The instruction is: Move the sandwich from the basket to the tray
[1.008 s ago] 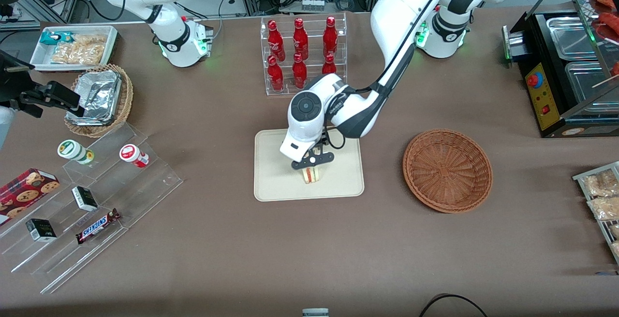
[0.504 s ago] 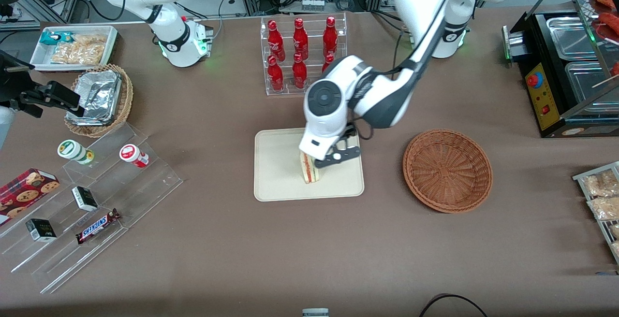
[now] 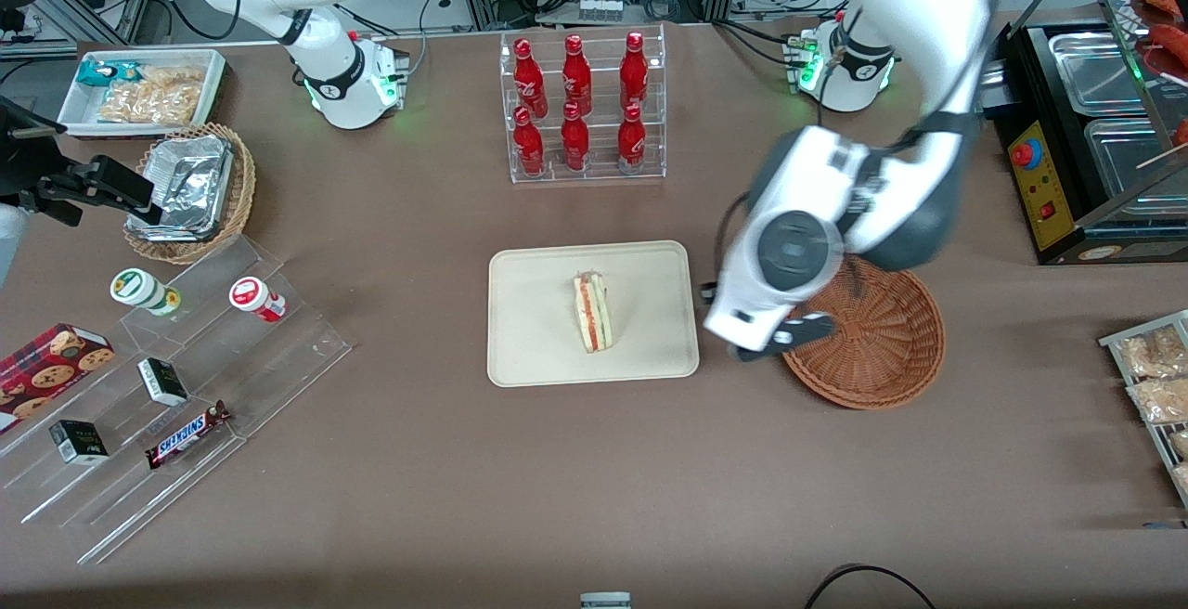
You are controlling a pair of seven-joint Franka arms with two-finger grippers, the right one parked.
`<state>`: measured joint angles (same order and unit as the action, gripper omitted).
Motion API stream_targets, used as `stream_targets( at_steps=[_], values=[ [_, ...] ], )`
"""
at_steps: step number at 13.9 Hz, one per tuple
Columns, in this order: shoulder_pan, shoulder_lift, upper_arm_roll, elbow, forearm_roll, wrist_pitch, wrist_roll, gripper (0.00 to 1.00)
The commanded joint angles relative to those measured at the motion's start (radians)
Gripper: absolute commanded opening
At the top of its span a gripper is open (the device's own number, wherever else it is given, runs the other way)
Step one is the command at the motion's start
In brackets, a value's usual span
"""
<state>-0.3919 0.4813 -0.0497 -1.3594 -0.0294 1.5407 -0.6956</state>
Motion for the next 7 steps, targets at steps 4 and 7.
stream_targets(
  at_steps=[4, 7],
  values=[
    [0.162, -0.219, -0.010, -0.223, -0.015, -0.025, 0.261, 1.00],
    [0.275, -0.341, -0.038, -0.322, -0.009, -0.053, 0.417, 1.00]
  ],
)
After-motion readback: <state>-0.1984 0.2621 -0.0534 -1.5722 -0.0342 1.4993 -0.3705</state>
